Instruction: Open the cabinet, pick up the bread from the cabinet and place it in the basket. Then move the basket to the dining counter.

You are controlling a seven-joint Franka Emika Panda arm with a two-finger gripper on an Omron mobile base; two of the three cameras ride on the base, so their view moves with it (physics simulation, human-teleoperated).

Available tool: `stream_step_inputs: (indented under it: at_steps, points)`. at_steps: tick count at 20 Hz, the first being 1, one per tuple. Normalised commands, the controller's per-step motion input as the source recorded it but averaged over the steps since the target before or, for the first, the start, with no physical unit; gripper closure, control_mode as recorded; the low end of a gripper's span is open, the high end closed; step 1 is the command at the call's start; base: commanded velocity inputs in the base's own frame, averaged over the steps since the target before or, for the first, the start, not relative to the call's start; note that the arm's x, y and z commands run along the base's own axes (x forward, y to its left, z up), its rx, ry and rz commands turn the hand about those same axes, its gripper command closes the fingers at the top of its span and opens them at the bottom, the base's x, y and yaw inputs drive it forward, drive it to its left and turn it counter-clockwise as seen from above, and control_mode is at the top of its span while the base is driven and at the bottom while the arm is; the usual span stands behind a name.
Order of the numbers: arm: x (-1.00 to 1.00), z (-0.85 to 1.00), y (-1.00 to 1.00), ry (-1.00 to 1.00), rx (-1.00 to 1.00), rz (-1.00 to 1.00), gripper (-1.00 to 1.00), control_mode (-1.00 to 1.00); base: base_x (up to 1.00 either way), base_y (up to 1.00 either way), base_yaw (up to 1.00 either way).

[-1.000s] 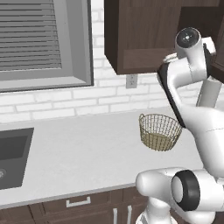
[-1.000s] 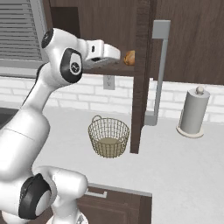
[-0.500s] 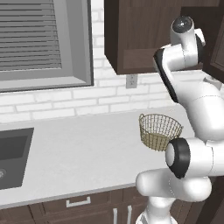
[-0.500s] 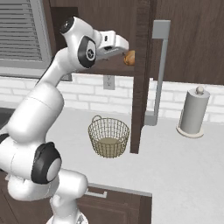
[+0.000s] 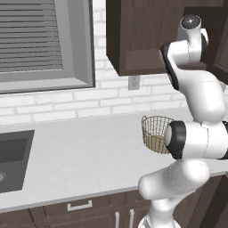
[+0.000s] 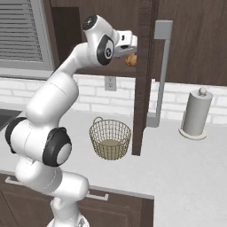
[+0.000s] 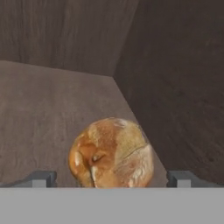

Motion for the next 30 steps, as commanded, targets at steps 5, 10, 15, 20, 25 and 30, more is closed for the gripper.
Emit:
stream_step_inputs:
  at_steps: [5, 10, 15, 20, 25, 30]
  points:
    - [0.11, -0.05, -0.15, 0.02, 0.05, 0.00, -1.00, -1.00, 0.00, 0.00, 0.00]
    - [0.09, -0.14, 0.00, 0.01, 0.01, 0.00, -1.00, -1.00, 0.00, 0.00, 0.00]
    - [0.17, -0.15, 0.00, 0.00, 0.01, 0.00, -1.00, -1.00, 0.00, 0.00, 0.00]
    - [0.09, -0.04, -0.05, 0.02, 0.03, 0.00, -1.00, -1.00, 0.00, 0.00, 0.00]
    - [0.03, 0.00, -0.04, 0.02, 0.01, 0.00, -1.00, -1.00, 0.00, 0.00, 0.00]
    - [0.00, 0.00, -0.09, 0.00, 0.00, 0.00, -1.00, -1.00, 0.00, 0.00, 0.00]
